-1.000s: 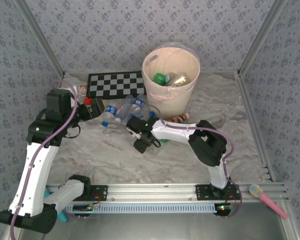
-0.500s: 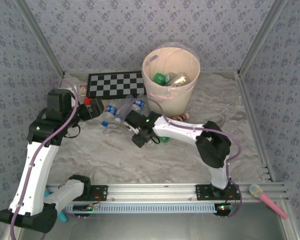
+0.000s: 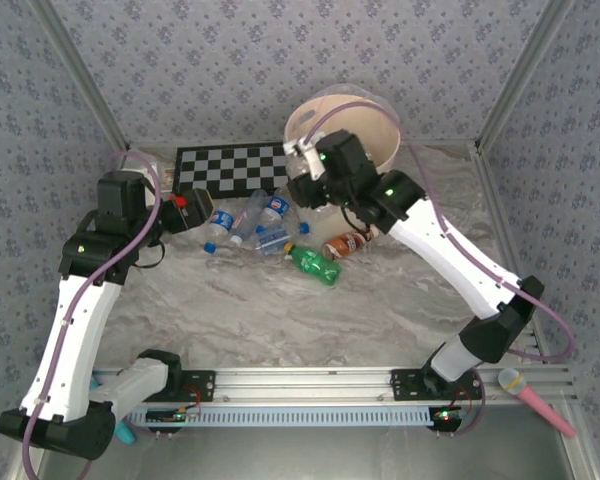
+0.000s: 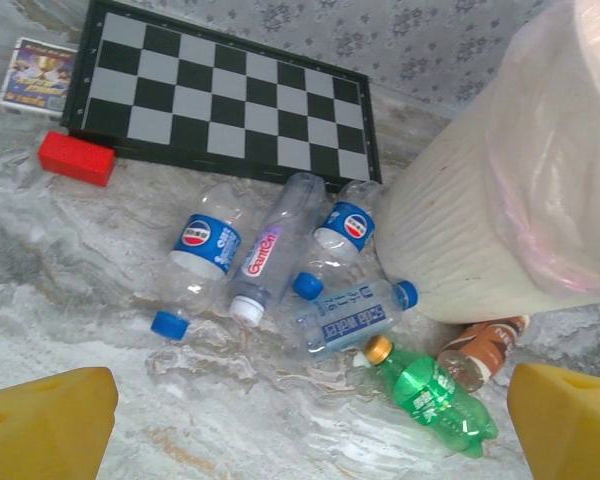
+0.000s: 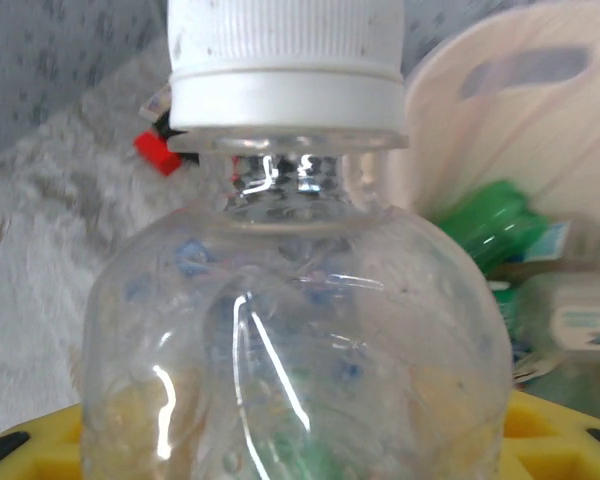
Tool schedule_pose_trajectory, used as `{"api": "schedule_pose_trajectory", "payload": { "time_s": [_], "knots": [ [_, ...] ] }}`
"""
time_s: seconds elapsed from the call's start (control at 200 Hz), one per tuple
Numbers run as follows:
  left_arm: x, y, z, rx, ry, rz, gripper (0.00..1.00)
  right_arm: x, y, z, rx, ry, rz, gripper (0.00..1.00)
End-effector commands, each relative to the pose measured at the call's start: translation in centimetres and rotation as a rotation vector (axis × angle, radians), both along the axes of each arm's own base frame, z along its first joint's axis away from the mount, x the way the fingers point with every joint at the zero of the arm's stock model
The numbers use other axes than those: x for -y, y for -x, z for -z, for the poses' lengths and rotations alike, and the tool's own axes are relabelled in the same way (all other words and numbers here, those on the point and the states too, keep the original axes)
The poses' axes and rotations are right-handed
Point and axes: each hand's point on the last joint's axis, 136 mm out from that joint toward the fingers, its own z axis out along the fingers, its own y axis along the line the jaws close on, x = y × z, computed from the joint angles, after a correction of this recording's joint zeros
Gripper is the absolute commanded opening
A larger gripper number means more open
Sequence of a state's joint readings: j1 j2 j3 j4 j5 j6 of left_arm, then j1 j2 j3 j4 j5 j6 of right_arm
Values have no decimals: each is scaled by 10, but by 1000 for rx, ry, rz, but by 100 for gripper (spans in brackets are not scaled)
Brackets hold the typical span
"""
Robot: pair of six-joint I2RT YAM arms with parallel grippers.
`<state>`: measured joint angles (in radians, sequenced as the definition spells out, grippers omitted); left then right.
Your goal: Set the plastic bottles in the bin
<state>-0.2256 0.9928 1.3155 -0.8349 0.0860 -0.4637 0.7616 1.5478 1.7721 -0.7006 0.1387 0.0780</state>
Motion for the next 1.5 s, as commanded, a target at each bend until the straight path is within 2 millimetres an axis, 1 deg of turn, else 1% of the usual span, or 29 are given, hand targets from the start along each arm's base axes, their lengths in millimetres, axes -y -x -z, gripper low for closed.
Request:
{"api": "schedule_pose_trajectory", "payload": {
  "time_s": [0.0, 0.115, 0.275, 0.355, 0.405, 0.42, 0.46, 0.595, 0.685, 0.78, 0.845, 0.91, 0.97, 1.01, 1.094, 1.194, 1.334, 1.494],
  "knots": [
    [14, -5, -31, 89, 64, 54, 100, 20, -7, -37, 90, -37, 32, 52],
    [23, -8, -41, 115, 102, 94, 100, 37, -14, -59, 130, -97, 60, 52],
    [39, -17, -55, 144, 126, 154, 100, 59, -22, -81, 178, -142, 107, 52],
    [46, -24, -60, 150, 120, 176, 100, 70, -26, -87, 188, -164, 136, 52],
    [52, -29, -61, 146, 117, 191, 100, 77, -30, -86, 182, -171, 154, 52],
    [53, -30, -61, 146, 117, 196, 100, 78, -32, -92, 203, -189, 159, 53],
    [57, -33, -61, 143, 114, 206, 100, 82, -35, -95, 212, -201, 173, 53],
    [67, -39, -61, 136, 99, 238, 100, 94, -48, -97, 218, -245, 215, 53],
    [66, -40, -59, 130, 87, 233, 100, 103, -61, -95, 219, -273, 249, 53],
    [62, -35, -59, 128, 75, 229, 100, 111, -76, -94, 226, -284, 281, 53],
    [59, -30, -59, 131, 63, 223, 100, 116, -89, -92, 234, -283, 302, 53],
    [55, -26, -59, 135, 52, 211, 100, 118, -104, -86, 232, -266, 316, 53],
    [51, -22, -58, 140, 44, 199, 100, 119, -118, -78, 219, -242, 321, 54],
    [49, -20, -58, 141, 41, 194, 100, 120, -126, -77, 222, -230, 325, 54],
    [46, -14, -57, 141, 39, 184, 100, 121, -145, -67, 209, -192, 333, 54],
    [42, -9, -55, 139, 36, 171, 100, 123, -163, -57, 199, -162, 342, 54],
    [38, -4, -56, 141, 35, 157, 100, 122, -183, -45, 189, -142, 344, 55],
    [34, -1, -57, 143, 30, 144, 100, 120, -198, -31, 167, -116, 341, 54]
  ]
}}
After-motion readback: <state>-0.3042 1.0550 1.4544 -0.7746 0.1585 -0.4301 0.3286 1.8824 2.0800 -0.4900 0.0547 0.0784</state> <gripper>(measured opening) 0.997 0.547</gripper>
